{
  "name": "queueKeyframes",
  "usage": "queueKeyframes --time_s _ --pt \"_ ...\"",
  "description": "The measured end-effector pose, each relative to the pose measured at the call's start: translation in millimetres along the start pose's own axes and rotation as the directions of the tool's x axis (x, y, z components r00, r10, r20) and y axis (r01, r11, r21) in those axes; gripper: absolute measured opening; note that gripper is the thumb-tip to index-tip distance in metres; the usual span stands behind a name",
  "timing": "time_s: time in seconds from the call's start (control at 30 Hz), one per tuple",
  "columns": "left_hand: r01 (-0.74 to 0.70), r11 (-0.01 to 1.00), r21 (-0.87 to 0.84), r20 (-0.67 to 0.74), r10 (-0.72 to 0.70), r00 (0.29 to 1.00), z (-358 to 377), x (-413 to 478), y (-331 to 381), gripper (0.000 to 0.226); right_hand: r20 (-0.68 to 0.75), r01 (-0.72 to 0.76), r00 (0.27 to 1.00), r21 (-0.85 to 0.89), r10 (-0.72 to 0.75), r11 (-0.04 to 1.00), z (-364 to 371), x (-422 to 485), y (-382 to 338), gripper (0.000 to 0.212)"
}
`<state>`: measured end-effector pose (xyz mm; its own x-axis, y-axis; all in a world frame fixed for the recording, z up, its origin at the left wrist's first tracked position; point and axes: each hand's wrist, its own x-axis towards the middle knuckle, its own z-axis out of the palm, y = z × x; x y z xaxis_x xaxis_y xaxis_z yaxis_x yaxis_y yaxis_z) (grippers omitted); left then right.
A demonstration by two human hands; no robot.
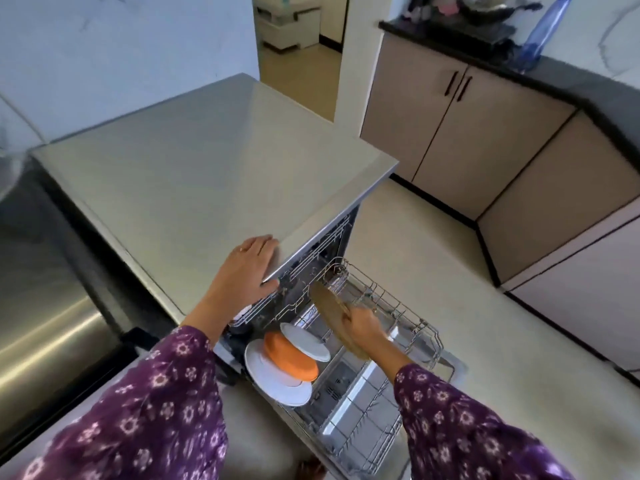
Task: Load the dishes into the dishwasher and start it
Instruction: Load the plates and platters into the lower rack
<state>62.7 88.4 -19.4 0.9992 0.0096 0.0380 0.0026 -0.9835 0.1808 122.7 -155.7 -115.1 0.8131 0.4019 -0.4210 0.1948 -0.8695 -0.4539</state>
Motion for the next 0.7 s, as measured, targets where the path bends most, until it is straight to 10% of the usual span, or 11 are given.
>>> queueKeyframes --time_s 0.7 --pt "-0.006 0.952 -0.305 -0.136 -0.037 0.99 24 12 -13 0.052 0.065 0.051 0.997 -0.144 -0.042 0.988 190 182 79 0.041"
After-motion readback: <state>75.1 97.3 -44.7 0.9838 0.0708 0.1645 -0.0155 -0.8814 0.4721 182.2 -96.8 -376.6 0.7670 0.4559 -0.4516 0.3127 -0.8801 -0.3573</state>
